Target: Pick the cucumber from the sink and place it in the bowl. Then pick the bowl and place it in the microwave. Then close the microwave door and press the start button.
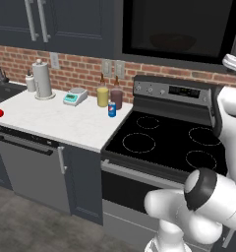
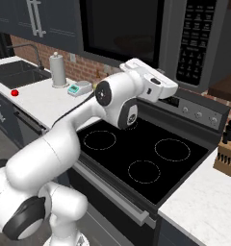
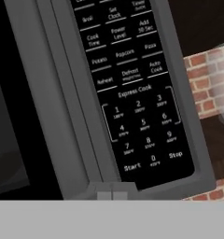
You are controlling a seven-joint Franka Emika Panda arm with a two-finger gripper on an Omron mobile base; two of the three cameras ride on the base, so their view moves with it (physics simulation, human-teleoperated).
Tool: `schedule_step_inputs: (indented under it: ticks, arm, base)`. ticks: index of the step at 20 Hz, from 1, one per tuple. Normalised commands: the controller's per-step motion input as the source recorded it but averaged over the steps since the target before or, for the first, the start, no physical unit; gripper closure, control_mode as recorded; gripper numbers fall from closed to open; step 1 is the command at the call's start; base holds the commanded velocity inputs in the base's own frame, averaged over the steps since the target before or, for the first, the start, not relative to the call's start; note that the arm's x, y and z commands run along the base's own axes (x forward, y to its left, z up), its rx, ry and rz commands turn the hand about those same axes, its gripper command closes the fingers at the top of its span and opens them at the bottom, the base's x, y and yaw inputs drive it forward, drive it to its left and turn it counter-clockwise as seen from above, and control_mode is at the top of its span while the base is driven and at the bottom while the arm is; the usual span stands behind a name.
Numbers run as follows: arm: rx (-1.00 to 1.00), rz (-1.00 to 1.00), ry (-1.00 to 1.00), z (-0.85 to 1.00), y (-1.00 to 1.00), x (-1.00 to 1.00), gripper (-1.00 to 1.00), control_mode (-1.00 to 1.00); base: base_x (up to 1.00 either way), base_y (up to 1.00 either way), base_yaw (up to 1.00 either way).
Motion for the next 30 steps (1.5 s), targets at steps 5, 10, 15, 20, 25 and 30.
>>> schedule_step_inputs:
  ticks: [5, 10, 15, 20, 25, 30]
  arm:
    - [0.01, 0.0, 0.0, 0.0, -0.16, 0.24, 1.0, -1.0]
    - [0.01, 0.0, 0.0, 0.0, -0.25, 0.04, 1.0, -1.0]
    - [0.0, 0.0, 0.0, -0.01, -0.15, 0.0, 1.0, -1.0]
    - [0.0, 0.0, 0.0, -0.04, -0.09, 0.0, 1.0, -1.0]
    - [0.0, 0.0, 0.0, -0.15, -0.06, 0.0, 1.0, -1.0]
    - [0.0, 0.0, 0.0, -0.11, 0.0, 0.05, 1.0, -1.0]
  base:
    - [0.0, 0.0, 0.0]
    - [0.0, 0.0, 0.0]
    - [0.0, 0.0, 0.0]
    - [0.0, 0.0, 0.0]
    - [0.0, 0.0, 0.0]
    - [0.0, 0.0, 0.0]
